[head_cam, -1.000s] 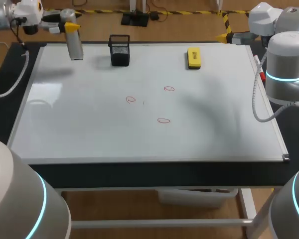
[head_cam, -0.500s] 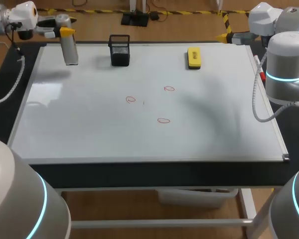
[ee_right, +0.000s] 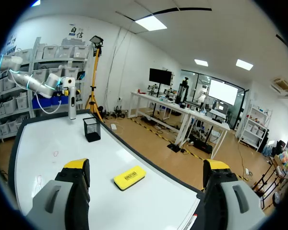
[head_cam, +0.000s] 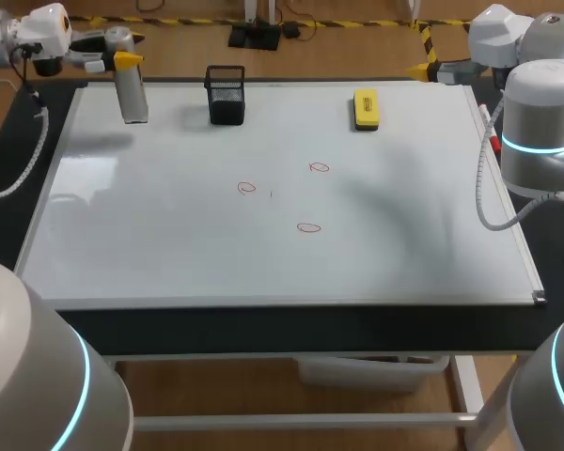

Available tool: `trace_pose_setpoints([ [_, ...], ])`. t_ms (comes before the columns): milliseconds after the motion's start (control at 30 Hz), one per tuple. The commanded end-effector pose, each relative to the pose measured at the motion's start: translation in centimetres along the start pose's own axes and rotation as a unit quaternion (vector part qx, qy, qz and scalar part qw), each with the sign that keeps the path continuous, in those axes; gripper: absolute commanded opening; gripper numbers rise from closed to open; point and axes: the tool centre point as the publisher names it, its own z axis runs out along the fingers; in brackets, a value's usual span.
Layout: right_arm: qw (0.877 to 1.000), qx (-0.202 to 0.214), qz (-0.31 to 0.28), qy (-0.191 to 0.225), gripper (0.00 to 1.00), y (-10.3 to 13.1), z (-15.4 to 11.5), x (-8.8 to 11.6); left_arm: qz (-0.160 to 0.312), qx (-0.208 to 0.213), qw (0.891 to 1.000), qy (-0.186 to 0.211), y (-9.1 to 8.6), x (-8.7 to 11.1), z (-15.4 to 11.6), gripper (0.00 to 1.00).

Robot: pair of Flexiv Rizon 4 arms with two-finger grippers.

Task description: Pick up the inspection probe, press it on each red-marked spot on the whiteboard one by one, put down the probe, pick up the eraser, and wipe off all the red marks.

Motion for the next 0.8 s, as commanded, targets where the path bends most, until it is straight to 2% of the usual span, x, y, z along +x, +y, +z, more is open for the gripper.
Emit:
trace_pose_setpoints([
  [33,1.000,0.004,-0.001,0.030,1.00,-0.3,0.5,-0.8,0.002,-0.003,1.000,-0.016,-0.3,0.6,0.2,0.00],
  [433,0.991,0.038,-0.009,0.131,1.00,-1.9,2.6,-2.4,0.002,-0.003,1.000,-0.016,-0.3,0.6,0.2,0.00],
  [500,0.987,0.044,-0.013,0.156,1.00,-2.0,2.9,-2.8,0.002,-0.003,1.000,-0.016,-0.3,0.6,0.2,0.00],
  [667,0.977,0.091,-0.040,0.189,1.00,-2.4,3.4,-3.9,0.002,-0.003,1.000,-0.016,-0.3,0.6,0.2,0.00],
  [800,0.964,0.122,-0.062,0.227,1.00,-2.5,4.1,-4.7,0.002,-0.003,1.000,-0.016,-0.3,0.6,0.2,0.00],
])
